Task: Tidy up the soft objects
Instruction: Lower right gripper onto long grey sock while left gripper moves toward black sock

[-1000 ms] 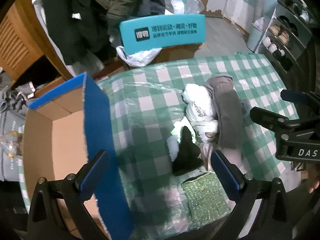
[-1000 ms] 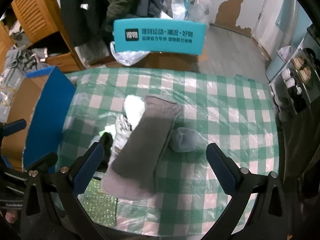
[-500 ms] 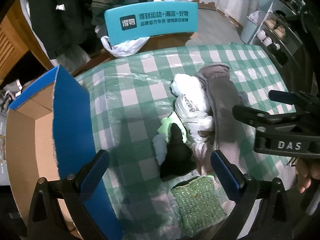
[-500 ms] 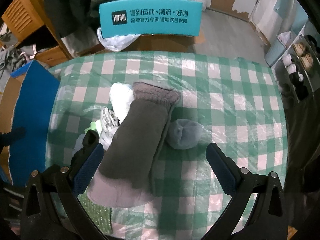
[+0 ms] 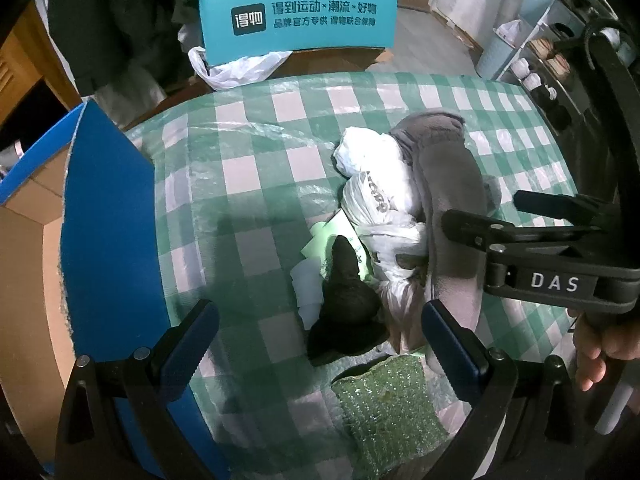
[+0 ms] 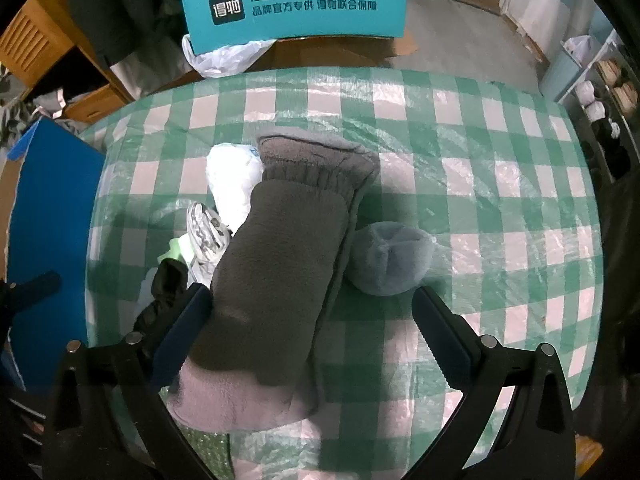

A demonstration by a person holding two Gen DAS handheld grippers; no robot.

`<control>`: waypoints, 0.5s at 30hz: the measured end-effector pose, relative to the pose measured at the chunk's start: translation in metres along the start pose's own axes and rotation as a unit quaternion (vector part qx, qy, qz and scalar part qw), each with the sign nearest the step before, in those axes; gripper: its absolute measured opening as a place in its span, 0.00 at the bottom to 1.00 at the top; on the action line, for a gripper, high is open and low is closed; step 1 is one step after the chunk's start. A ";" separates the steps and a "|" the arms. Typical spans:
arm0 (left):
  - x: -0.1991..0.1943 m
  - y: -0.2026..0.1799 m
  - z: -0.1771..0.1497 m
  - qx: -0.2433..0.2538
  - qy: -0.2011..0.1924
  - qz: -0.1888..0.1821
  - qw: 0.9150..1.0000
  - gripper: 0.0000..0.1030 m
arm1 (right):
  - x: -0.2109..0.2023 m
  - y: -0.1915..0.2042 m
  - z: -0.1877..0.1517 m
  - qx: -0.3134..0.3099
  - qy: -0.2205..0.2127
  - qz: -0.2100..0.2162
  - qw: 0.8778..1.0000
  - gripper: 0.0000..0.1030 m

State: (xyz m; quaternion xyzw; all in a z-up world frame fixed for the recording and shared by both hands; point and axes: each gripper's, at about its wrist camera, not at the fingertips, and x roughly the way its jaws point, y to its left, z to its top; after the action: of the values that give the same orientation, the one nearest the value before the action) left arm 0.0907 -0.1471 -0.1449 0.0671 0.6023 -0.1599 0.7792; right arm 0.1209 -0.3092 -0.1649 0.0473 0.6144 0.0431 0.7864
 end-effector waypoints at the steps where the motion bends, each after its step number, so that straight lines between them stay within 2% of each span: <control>1: 0.001 0.000 0.000 0.001 0.000 -0.002 1.000 0.99 | 0.001 0.001 0.000 -0.001 0.001 0.003 1.000 0.89; 2: 0.001 -0.001 0.000 0.003 0.001 -0.004 1.000 0.99 | 0.003 0.001 0.000 -0.002 0.005 0.008 1.000 0.86; 4: 0.004 -0.002 0.000 0.006 0.003 -0.005 1.000 0.99 | 0.005 0.003 0.000 -0.006 0.010 0.020 1.000 0.70; 5: 0.005 -0.003 0.000 0.006 0.003 -0.007 1.000 0.99 | 0.006 0.004 0.000 -0.009 0.013 0.026 1.000 0.65; 7: 0.006 -0.002 0.001 0.003 0.006 -0.013 1.000 0.93 | 0.008 0.005 -0.001 -0.014 0.017 0.033 0.999 0.43; 10: 0.010 0.000 0.001 -0.006 0.015 -0.026 1.000 0.86 | 0.005 0.004 -0.002 -0.020 0.018 0.025 0.999 0.31; 15: 0.016 0.000 0.001 -0.020 0.024 -0.049 0.998 0.81 | -0.003 0.000 -0.007 -0.028 0.012 0.023 0.999 0.27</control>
State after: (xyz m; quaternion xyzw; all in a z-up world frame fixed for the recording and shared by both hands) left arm 0.0951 -0.1498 -0.1597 0.0253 0.6267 -0.1842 0.7567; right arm 0.1137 -0.3095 -0.1632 0.0386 0.6211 0.0791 0.7788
